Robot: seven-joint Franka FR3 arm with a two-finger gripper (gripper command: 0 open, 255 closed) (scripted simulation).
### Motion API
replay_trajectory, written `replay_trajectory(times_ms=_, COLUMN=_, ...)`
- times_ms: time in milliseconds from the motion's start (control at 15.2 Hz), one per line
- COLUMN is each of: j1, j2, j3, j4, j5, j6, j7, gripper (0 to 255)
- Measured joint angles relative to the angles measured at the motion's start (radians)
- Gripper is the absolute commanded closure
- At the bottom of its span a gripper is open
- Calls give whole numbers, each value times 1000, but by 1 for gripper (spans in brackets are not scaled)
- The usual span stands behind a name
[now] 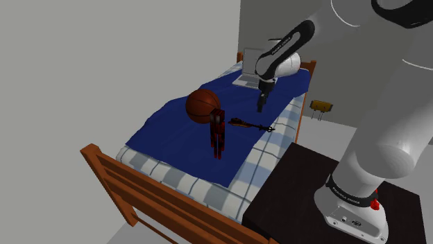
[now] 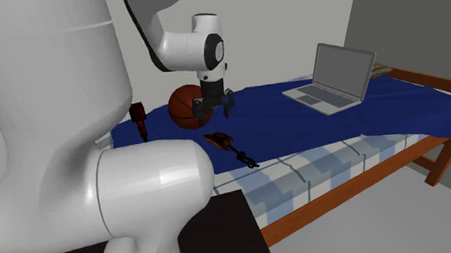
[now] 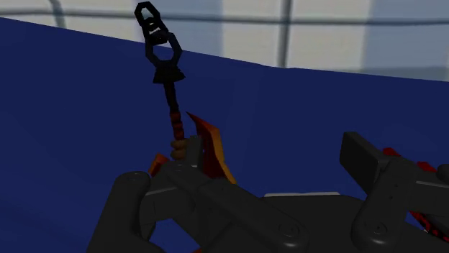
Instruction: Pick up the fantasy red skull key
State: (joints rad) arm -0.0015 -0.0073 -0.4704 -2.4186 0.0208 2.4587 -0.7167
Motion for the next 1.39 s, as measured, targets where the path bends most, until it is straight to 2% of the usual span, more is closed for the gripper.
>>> replay_trajectory(times_ms=264, j1=-33, j2=192, j3=7, j4=87, j5=144, j6=66, j7=-168, gripper=0)
replay_trajectory(times_ms=594, j1=-116, j2=402, j3=71, j4=216, j5=276, j6=110, j7=-325, gripper=0)
replay_trajectory(times_ms=924, j1=-212, j2=600, j3=138, j4=375, j5=343, j6=125, j7=-432, gripper=0)
replay_trajectory(times_ms=1386, j1=-252, j2=710, j3=181, j4=434, j5=379, j6=174, j7=-466, gripper=0)
